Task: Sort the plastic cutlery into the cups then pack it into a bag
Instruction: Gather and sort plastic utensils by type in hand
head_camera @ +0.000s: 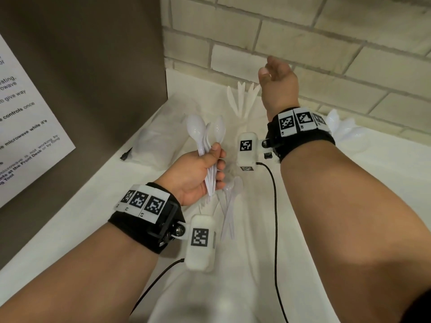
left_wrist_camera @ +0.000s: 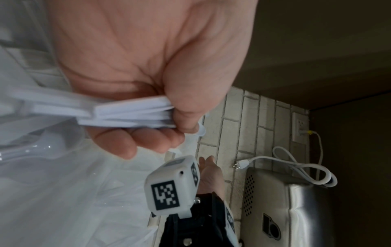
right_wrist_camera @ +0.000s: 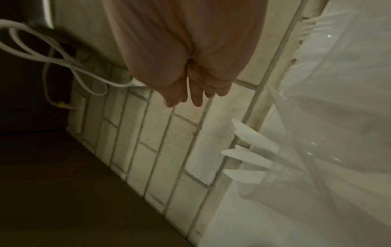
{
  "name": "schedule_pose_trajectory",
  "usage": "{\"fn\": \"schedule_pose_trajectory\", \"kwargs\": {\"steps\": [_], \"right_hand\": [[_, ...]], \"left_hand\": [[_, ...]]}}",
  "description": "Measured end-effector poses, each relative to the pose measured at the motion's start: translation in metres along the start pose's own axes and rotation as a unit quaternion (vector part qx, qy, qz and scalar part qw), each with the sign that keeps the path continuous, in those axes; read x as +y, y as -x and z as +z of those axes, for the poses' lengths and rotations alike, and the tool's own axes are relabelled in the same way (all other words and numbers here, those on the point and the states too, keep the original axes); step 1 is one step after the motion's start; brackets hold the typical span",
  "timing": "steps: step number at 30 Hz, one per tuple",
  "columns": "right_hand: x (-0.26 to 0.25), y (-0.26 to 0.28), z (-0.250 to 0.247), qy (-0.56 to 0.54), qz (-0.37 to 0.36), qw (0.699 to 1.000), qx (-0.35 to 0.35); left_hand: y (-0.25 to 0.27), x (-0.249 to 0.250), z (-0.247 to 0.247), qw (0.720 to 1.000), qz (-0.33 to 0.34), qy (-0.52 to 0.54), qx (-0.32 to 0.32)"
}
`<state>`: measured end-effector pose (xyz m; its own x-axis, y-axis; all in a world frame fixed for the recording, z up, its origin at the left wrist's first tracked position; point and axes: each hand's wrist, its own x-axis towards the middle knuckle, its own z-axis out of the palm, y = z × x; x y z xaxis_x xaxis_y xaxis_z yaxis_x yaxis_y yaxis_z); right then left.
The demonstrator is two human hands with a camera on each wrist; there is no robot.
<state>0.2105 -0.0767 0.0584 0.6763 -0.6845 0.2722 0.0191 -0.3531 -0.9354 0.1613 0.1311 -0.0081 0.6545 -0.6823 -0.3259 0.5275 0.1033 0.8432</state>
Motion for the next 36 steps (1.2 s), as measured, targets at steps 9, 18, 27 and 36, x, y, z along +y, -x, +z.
{"fn": "schedule_pose_trajectory", "kwargs": {"steps": [9,18,27,36], "right_hand": [[-0.034,0.101,-0.029,0.045,-0.016,0.984,-0.174],[-0.007,0.13,-0.042,0.098,0.095,0.948,-0.287],[0.006,0.14,-0.048,-0.03,0.153,0.953,-0.26],[0.003,0.142,-0.043,-0.105,0.179,0.96,-0.189]], "left_hand": [[0.005,-0.004,0.011,0.999,0.014,-0.025,-0.015],[0.006,-0.01,0.027,0.99,0.038,-0.12,-0.059],[0.006,-0.012,0.02,0.992,0.002,-0.042,-0.117],[0.002,-0.01,0.026,1.0,-0.007,-0.01,-0.003]]}}
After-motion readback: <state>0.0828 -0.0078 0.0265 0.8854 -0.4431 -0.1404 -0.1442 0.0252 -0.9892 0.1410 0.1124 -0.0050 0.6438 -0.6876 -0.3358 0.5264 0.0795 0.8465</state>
